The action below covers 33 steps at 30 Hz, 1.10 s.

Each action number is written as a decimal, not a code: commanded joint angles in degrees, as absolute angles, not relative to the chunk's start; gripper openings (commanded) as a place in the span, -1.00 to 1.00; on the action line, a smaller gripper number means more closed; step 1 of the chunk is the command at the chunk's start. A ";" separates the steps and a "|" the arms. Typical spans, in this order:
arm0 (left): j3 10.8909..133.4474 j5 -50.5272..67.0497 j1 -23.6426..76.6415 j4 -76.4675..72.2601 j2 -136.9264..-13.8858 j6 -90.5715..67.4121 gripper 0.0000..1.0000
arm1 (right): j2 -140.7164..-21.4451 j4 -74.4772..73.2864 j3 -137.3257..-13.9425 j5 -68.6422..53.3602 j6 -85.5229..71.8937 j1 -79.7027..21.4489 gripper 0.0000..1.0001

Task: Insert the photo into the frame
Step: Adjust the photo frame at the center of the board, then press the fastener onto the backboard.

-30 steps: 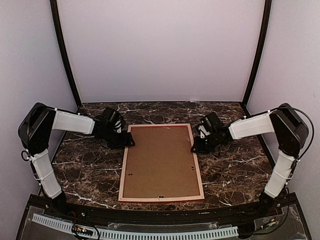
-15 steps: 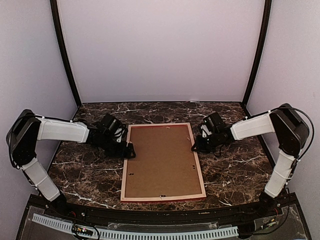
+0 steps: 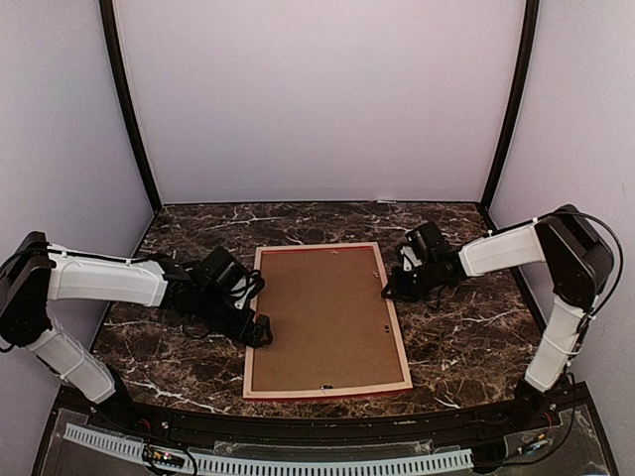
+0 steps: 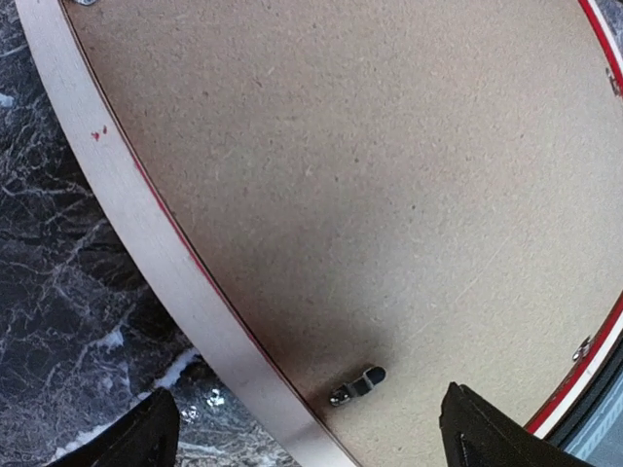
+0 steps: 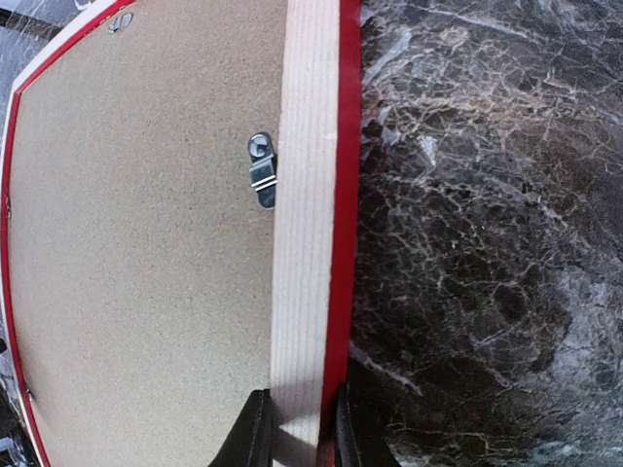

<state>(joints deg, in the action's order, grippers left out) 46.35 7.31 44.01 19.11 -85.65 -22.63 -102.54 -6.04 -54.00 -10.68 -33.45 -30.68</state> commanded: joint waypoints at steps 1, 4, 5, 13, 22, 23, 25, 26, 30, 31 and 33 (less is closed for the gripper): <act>47.16 3.53 46.06 23.53 -87.35 -20.48 0.91 | -105.49 -9.32 -53.18 -10.05 -33.71 -29.44 -1.00; 47.09 1.76 47.49 24.45 -87.64 -20.35 0.90 | -105.67 -9.30 -52.95 -10.14 -33.50 -29.37 -1.00; 46.80 1.56 47.61 24.50 -87.57 -20.37 0.88 | -105.76 -9.25 -52.92 -10.20 -33.53 -29.36 -1.00; 48.18 0.62 47.72 24.03 -90.06 -20.57 0.64 | -105.69 -9.22 -52.78 -10.58 -33.40 -29.35 -1.00; 51.45 -1.58 47.73 22.81 -94.53 -21.11 0.43 | -105.21 -9.22 -52.56 -10.78 -33.40 -29.36 -1.00; 51.67 -1.58 47.72 22.83 -94.91 -21.41 0.37 | -105.15 -9.26 -52.51 -10.81 -33.41 -29.36 -1.00; 51.83 -1.71 47.72 23.08 -95.34 -21.89 0.28 | -104.90 -9.24 -52.32 -10.69 -33.41 -29.33 -1.00; 51.84 -1.75 47.72 23.22 -95.44 -22.13 0.25 | -104.86 -9.23 -52.22 -10.65 -33.35 -29.35 -1.00; 51.78 -1.48 47.72 23.55 -95.72 -23.15 0.06 | -104.85 -8.76 -51.74 -10.82 -33.47 -29.36 -1.00; 51.73 -1.44 47.66 23.69 -95.72 -23.35 0.01 | -104.85 -8.56 -51.53 -10.96 -33.57 -29.36 -1.00; 51.61 -1.55 47.72 23.96 -95.76 -24.00 -0.04 | -104.93 -8.27 -51.40 -11.08 -33.67 -29.36 -1.00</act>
<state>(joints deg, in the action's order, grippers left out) 51.79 -0.43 47.40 22.48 -94.06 -23.42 -102.65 -5.67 -53.91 -11.49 -33.15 -30.13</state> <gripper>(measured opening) 0.504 0.193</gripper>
